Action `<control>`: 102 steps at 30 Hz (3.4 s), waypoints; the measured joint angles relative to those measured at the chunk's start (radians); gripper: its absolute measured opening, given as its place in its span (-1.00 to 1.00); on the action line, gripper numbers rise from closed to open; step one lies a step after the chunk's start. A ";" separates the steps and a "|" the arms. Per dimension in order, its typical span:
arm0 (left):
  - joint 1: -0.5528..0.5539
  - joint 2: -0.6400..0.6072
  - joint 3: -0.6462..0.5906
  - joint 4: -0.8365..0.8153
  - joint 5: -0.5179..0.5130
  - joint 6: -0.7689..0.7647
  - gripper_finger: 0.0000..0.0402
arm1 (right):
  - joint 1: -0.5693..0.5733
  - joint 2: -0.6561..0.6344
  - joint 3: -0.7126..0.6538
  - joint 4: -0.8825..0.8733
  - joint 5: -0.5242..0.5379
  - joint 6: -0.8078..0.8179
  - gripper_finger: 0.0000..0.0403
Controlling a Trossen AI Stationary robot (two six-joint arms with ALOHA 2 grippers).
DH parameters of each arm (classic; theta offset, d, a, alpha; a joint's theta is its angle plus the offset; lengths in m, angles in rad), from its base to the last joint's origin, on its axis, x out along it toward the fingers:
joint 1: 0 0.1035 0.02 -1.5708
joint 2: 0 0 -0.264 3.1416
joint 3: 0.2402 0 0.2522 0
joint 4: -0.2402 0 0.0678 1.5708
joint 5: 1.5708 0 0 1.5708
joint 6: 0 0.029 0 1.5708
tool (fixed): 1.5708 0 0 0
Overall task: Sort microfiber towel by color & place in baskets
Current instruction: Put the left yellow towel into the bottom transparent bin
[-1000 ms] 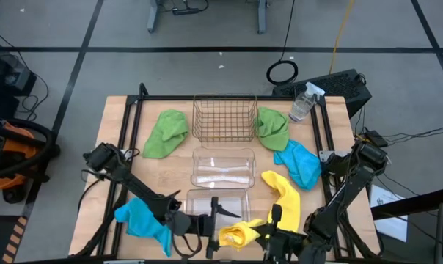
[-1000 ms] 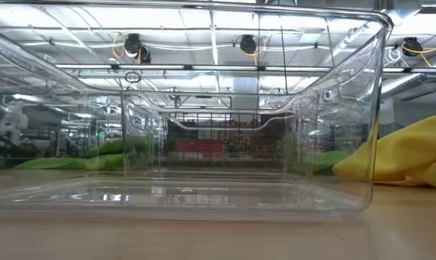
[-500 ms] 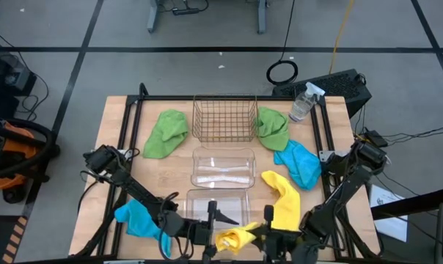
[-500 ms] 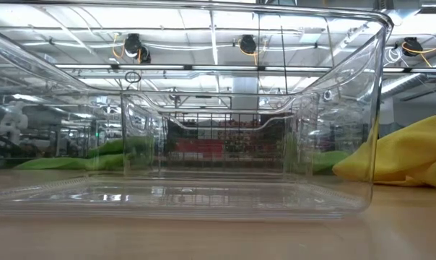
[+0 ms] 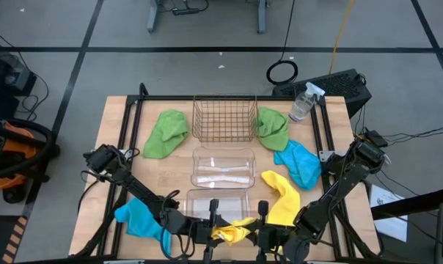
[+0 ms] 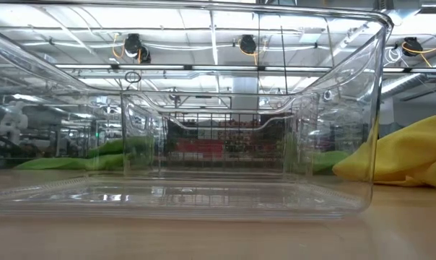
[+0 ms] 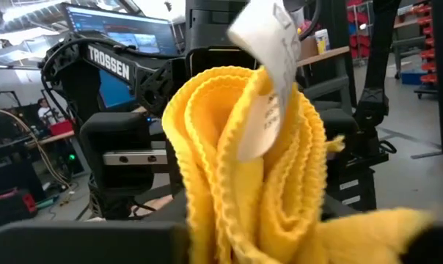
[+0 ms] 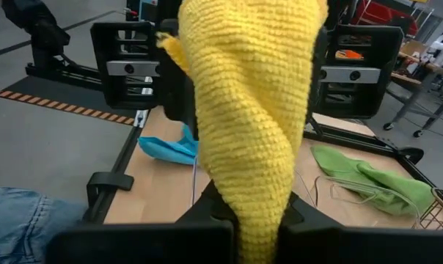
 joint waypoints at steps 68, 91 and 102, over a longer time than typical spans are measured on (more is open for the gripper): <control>-0.050 -0.071 0.005 -0.503 -0.398 0.122 -0.81 | 0.084 0.008 0.000 -0.448 0.203 0.482 0.06; -0.070 -0.071 0.006 -0.241 -0.512 0.678 -0.81 | -0.051 0.086 0.000 -0.093 0.243 -0.186 0.35; -0.011 -0.072 0.006 -0.169 -0.510 0.533 -0.81 | -0.053 0.047 0.000 -0.077 0.357 -0.315 0.50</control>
